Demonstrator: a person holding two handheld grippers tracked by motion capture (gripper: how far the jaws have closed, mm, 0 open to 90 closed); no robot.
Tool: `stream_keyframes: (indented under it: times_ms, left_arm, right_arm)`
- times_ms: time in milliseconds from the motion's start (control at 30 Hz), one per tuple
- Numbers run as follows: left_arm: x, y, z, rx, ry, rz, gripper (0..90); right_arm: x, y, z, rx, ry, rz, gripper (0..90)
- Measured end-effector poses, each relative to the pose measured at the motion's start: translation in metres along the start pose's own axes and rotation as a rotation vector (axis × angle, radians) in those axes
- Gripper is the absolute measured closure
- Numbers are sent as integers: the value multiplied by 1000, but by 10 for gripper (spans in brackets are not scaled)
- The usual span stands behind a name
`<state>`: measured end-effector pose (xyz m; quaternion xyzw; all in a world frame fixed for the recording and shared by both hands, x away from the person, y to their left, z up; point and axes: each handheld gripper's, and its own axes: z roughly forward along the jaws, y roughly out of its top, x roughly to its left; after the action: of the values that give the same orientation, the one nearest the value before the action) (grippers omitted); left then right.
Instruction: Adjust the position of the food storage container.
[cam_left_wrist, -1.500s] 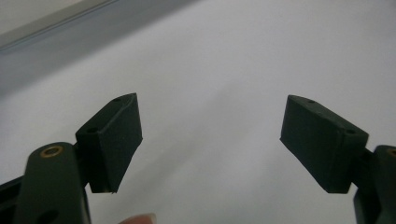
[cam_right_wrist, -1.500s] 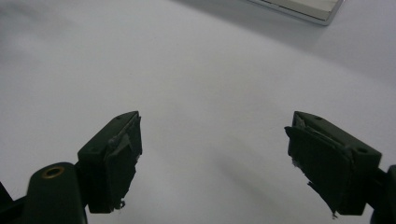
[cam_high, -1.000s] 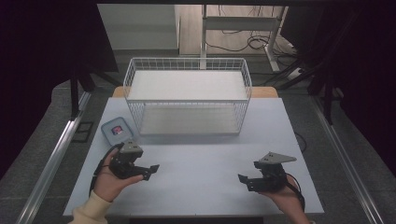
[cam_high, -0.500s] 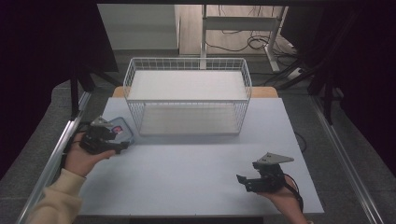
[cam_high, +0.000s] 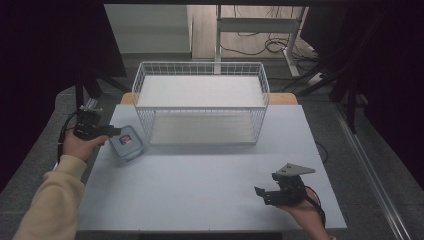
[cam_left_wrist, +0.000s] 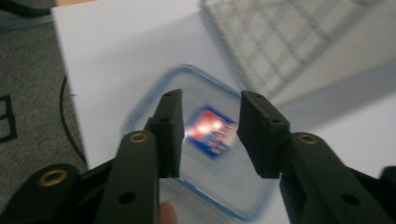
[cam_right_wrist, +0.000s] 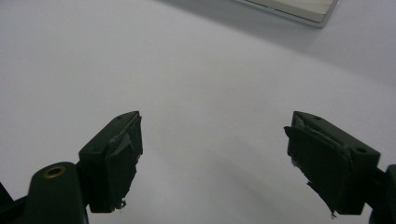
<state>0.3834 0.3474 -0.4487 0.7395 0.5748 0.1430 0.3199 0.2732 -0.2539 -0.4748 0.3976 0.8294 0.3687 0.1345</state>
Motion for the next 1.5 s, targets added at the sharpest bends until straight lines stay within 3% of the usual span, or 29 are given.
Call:
stream_keyframes:
  times_ms: [167, 233, 300, 400, 633, 767, 967, 1267, 1467, 1500]
  left_arm:
    - [19, 8, 11, 7, 20, -14, 768]
    - [25, 13, 17, 54, 63, 5, 831]
    - [26, 14, 19, 62, 67, 10, 857]
    - [29, 17, 27, 74, 76, 22, 880]
    - [40, 22, 46, 101, 74, 8, 900]
    - [42, 26, 54, 129, 99, 71, 900]
    - [46, 20, 69, 185, 99, 112, 900]
    - [40, 19, 69, 196, 88, 173, 900]
    - [28, 16, 69, 217, 34, 248, 900]
    - [19, 15, 68, 223, 20, 275, 900]
  right_arm:
    - [-2, -1, 1, -1, -4, 3, 185]
    - [-2, -1, 2, 2, -9, -2, 185]
    - [-3, -1, 0, -2, -11, 5, 186]
    - [-5, -1, -1, -6, -16, 7, 187]
    - [-6, -2, -1, -9, -27, 17, 187]
    - [-7, -3, -1, -9, -29, 21, 187]
    - [-7, -3, 1, -2, -34, 17, 187]
    - [-9, -4, 1, 0, -43, 32, 189]
    - [-10, -6, 2, 5, -48, 32, 191]
    - [-10, -6, 2, 5, -51, 34, 192]
